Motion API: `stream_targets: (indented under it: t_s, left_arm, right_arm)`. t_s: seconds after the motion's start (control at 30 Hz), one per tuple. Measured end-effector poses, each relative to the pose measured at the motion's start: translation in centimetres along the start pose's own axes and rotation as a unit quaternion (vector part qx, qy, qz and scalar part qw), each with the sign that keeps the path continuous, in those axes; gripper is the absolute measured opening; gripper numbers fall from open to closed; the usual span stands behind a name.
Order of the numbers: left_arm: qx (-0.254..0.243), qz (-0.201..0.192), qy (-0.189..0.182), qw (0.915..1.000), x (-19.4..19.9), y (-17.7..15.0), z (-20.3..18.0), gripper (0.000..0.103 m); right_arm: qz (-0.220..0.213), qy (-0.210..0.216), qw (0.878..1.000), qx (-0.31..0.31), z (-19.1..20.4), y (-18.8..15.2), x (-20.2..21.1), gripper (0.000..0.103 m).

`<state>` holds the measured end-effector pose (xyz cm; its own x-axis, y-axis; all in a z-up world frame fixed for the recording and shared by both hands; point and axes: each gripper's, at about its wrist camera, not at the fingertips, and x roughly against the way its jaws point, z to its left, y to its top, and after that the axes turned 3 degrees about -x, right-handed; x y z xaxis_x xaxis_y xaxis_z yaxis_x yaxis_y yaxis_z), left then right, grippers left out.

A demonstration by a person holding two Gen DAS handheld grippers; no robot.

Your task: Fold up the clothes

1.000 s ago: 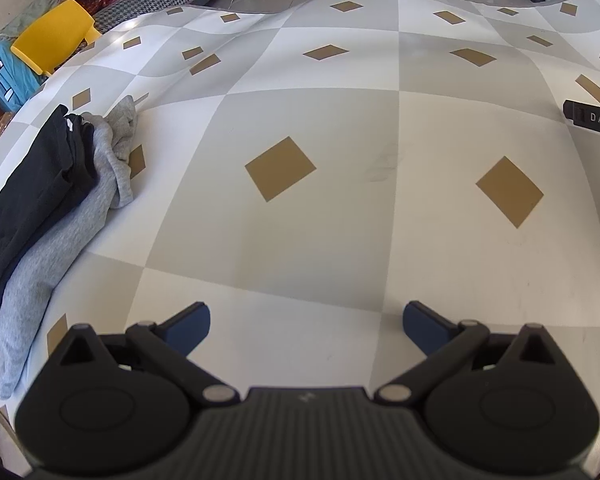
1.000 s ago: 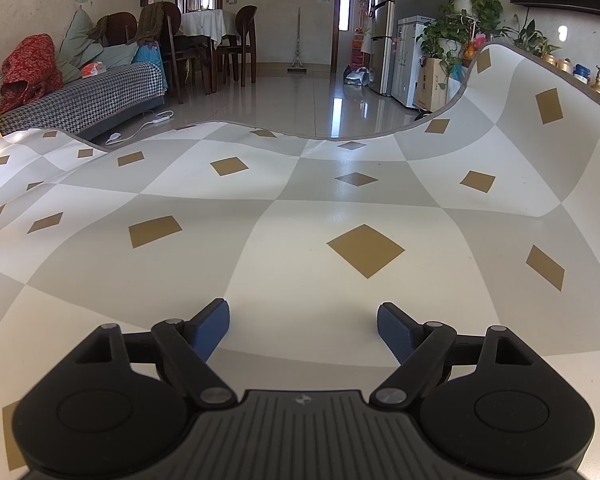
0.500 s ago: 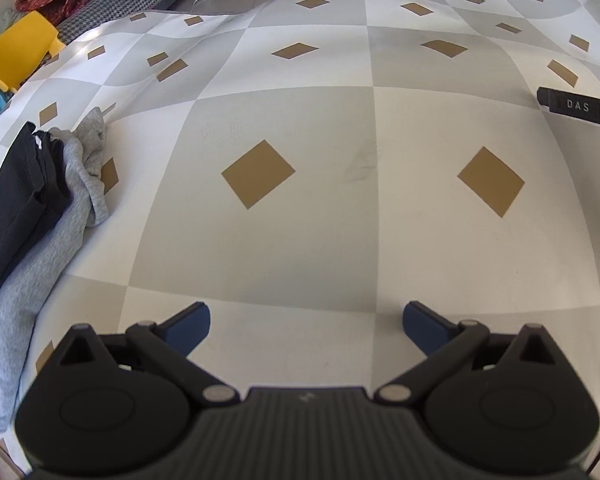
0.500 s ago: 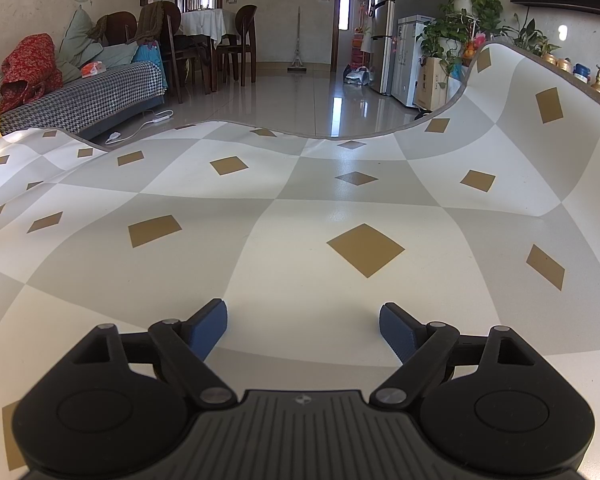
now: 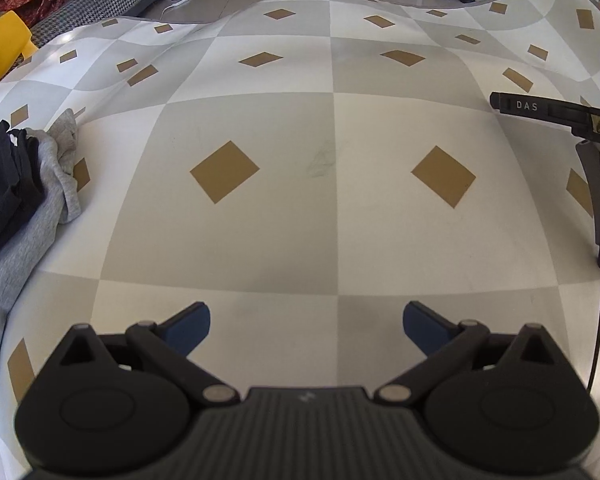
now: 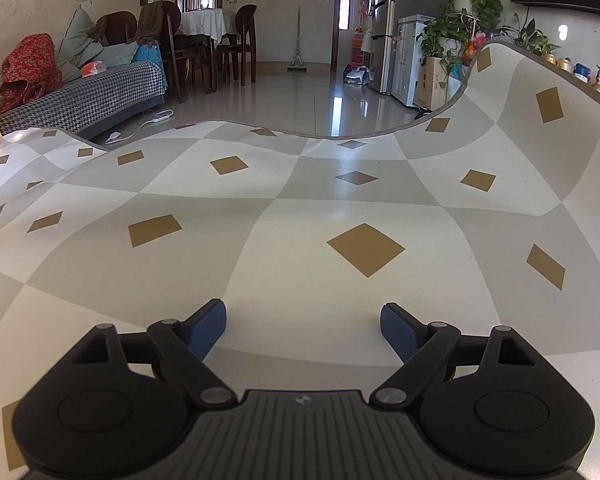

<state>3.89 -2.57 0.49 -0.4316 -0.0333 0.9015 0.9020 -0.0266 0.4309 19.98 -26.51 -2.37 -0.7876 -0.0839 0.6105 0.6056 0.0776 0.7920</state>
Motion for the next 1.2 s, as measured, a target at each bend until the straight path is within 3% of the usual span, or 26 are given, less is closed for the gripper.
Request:
stream_targets:
  t_s: [0.2,0.4,0.53,0.83,1.2]
  left_arm:
    - [0.028,0.018,-0.03,0.999,-0.4,0.0,0.0,0.103]
    - [0.013,0.013,-0.05,0.9986,0.8,-0.3,-1.1,0.103]
    - [0.006,0.008,-0.041,0.9991,0.9,-0.2,-1.2,0.103]
    - [0.036,0.038,-0.04,0.9978,-0.4,-0.2,-0.4,0.103]
    - [0.004,0.036,-0.013,0.9993,-0.9,-0.3,-1.6,0.103]
  right_arm:
    - [0.0,0.0,1.0,0.0,0.0,0.0,0.0,0.084]
    - [0.0,0.0,1.0,0.0,0.0,0.0,0.0,0.085]
    - [0.0,0.0,1.0,0.0,0.0,0.0,0.0,0.085]
    - [0.0,0.0,1.0,0.0,0.0,0.0,0.0,0.085]
    - [0.0,0.0,1.0,0.0,0.0,0.0,0.0,0.085]
